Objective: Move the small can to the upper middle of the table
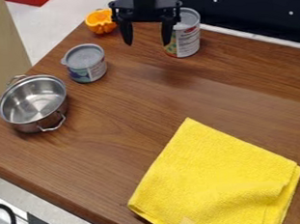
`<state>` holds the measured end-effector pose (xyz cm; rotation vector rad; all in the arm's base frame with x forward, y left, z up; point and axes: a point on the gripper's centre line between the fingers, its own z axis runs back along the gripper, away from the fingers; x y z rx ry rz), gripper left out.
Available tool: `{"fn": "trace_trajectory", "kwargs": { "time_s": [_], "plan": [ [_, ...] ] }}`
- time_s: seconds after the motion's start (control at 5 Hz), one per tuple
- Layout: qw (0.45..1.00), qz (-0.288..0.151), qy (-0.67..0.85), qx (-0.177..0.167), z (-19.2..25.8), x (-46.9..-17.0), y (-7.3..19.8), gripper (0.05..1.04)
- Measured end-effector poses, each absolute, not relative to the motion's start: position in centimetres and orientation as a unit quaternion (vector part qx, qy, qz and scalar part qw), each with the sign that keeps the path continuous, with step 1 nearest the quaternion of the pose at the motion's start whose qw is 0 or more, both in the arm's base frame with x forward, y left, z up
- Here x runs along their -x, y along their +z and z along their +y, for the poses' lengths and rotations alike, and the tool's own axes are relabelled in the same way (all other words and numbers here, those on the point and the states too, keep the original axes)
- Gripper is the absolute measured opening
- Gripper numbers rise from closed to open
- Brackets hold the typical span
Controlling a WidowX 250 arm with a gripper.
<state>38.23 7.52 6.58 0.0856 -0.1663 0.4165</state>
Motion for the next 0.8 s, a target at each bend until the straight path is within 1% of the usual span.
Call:
{"fn": "trace_trajectory", "kwargs": {
  "time_s": [0.2, 0.4, 0.6, 0.8],
  "plan": [
    [0.975, -0.064, 0.209, -0.041, 7.4, -37.9, 5.2, 0.997],
    [0.964, -0.071, 0.253, -0.037, 8.5, -37.9, 4.9, 0.997],
    [0.936, -0.090, 0.339, -0.038, 10.4, -38.0, 5.0, 0.997],
    [0.915, -0.100, 0.390, -0.031, 12.6, -38.1, 6.1, 0.997]
  ]
}}
